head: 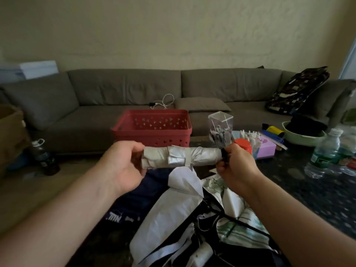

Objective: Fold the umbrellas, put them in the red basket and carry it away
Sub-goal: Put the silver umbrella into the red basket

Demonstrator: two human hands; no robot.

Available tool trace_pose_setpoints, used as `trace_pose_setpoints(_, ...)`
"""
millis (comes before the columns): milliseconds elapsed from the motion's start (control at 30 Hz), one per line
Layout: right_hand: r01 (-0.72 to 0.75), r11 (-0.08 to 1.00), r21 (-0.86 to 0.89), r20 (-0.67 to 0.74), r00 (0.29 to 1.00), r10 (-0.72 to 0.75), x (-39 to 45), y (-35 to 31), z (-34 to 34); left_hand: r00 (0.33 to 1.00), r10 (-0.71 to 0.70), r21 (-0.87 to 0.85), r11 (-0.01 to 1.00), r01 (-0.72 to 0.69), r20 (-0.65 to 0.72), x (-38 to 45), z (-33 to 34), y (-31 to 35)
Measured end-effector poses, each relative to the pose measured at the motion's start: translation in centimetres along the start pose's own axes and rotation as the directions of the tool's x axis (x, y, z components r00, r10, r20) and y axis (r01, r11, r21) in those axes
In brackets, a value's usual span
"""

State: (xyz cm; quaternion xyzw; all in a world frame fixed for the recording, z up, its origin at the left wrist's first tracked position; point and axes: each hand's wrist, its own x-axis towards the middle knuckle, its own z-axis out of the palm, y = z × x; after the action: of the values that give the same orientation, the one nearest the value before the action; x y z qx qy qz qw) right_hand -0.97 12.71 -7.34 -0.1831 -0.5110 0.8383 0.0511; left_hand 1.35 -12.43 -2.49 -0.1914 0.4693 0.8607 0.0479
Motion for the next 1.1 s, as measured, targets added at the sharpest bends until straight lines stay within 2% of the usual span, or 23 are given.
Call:
trace_pose_setpoints(67, -0.046, 0.998, 0.036, 0.010, 0.999, 0.046, 2.3, -0.7, 2.9, 0.996, 0.088, 0.128, 0.988, -0.088, 0.007, 2.2, 0.1, 2.7)
trace_pose_setpoints(133, -0.055, 0.998, 0.013, 0.044, 0.998, 0.055, 4.7, -1.7, 6.5, 0.966, 0.259, 0.225, 0.942, -0.247, -0.021, 5.6, 0.2, 5.4)
trace_pose_setpoints(200, 0.001, 0.996, -0.089, 0.082, 0.997, 0.006, 7.4, -2.7, 10.1, 0.919, 0.391, 0.337, 0.873, -0.353, -0.049, 9.8, 0.3, 7.6)
trace_pose_setpoints(267, 0.123, 0.962, -0.243, 0.105, 0.989, -0.100, 10.8, -3.4, 13.1, 0.887, 0.453, 0.390, 0.835, -0.389, -0.085, 14.2, 0.5, 8.9)
trace_pose_setpoints(333, 0.222, 0.875, -0.430, 0.087, 0.975, -0.205, 14.3, -3.3, 15.3, 0.869, 0.487, 0.403, 0.816, -0.414, -0.093, 17.8, 0.6, 9.6)
trace_pose_setpoints(400, 0.290, 0.727, -0.622, 0.077, 0.947, -0.311, 17.0, -2.6, 16.2, 0.869, 0.492, 0.525, 0.753, -0.398, -0.047, 21.4, 0.2, 9.3)
trace_pose_setpoints(433, 0.315, 0.632, -0.708, 0.099, 0.930, -0.353, 17.9, -2.1, 16.4, 0.872, 0.489, 0.628, 0.679, -0.380, 0.000, 23.1, -0.2, 8.9)
trace_pose_setpoints(533, 0.396, 0.322, -0.860, 0.277, 0.892, -0.357, 19.5, -0.2, 16.2, 0.859, 0.486, 0.873, 0.337, -0.353, 0.160, 25.9, -1.5, 7.4)
trace_pose_setpoints(633, 0.371, -0.001, -0.928, 0.358, 0.894, -0.270, 20.2, 1.4, 15.3, 0.815, 0.505, 0.946, -0.011, -0.324, 0.284, 26.4, -2.0, 7.3)
trace_pose_setpoints(700, 0.331, -0.133, -0.934, 0.354, 0.903, -0.242, 20.4, 1.8, 14.3, 0.795, 0.498, 0.937, -0.149, -0.315, 0.347, 26.5, -2.3, 7.5)
trace_pose_setpoints(767, 0.327, -0.188, -0.926, 0.362, 0.911, -0.200, 20.7, 2.1, 13.5, 0.768, 0.487, 0.908, -0.257, -0.330, 0.417, 26.6, -3.1, 7.5)
trace_pose_setpoints(833, 0.336, -0.236, -0.912, 0.383, 0.904, -0.190, 20.5, 2.2, 13.0, 0.768, 0.456, 0.889, -0.307, -0.339, 0.450, 26.4, -4.2, 7.3)
trace_pose_setpoints(933, 0.347, -0.290, -0.892, 0.413, 0.886, -0.210, 19.6, 2.6, 12.9, 0.769, 0.434, 0.878, -0.320, -0.355, 0.469, 25.1, -5.0, 7.1)
trace_pose_setpoints(1033, 0.378, -0.277, -0.883, 0.434, 0.882, -0.182, 17.8, 2.5, 13.0, 0.762, 0.419, 0.862, -0.350, -0.366, 0.493, 24.0, -5.2, 6.6)
trace_pose_setpoints(1100, 0.416, -0.268, -0.869, 0.467, 0.868, -0.169, 16.1, 2.3, 12.8, 0.785, 0.394, 0.864, -0.372, -0.339, 0.478, 23.0, -5.3, 6.3)
